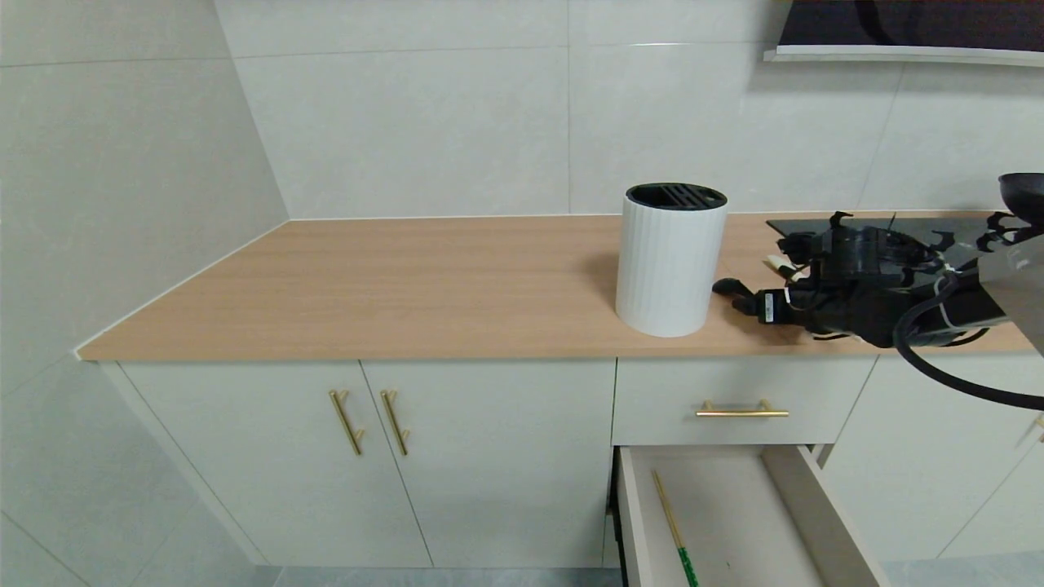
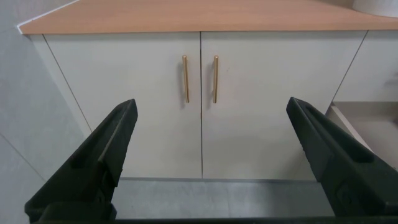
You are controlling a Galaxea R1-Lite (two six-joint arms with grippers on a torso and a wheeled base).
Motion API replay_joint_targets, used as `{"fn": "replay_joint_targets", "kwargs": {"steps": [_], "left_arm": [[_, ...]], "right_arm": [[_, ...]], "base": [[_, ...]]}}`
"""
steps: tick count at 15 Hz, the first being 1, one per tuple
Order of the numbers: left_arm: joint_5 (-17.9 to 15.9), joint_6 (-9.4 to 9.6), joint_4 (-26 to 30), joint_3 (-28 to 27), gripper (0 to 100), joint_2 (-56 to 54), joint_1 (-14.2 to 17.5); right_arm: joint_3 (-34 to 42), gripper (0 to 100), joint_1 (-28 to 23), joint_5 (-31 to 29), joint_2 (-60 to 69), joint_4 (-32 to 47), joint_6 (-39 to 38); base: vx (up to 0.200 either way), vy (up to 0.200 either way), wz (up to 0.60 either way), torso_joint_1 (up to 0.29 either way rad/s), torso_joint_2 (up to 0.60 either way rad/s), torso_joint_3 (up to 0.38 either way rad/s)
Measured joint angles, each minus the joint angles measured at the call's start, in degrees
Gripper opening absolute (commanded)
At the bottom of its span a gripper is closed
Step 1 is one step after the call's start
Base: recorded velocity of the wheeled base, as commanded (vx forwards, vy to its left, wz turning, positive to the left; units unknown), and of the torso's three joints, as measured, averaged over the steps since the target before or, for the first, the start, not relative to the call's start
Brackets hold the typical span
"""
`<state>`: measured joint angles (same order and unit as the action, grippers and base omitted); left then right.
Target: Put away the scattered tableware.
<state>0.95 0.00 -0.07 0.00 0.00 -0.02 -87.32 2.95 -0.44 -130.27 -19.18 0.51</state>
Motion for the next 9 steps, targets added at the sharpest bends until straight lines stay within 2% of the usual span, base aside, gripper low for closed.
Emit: {"fn": "replay_joint_targets", "kwargs": {"steps": [8, 9], "left_arm": [[0.0, 0.00, 0.0, 0.0, 100, 0.0, 0.0], [0.0, 0.00, 0.0, 0.0, 100, 0.0, 0.0]], "right_arm": [[-0.7, 100, 0.0, -0.6, -1.5, 0.0, 0.0], [-0.7, 0, 0.0, -0.6, -1.5, 0.0, 0.0]], "base": [[0.000, 0.000, 0.00, 0.000, 0.00, 0.000], [0.000, 0.000, 0.00, 0.000, 0.00, 0.000]]}}
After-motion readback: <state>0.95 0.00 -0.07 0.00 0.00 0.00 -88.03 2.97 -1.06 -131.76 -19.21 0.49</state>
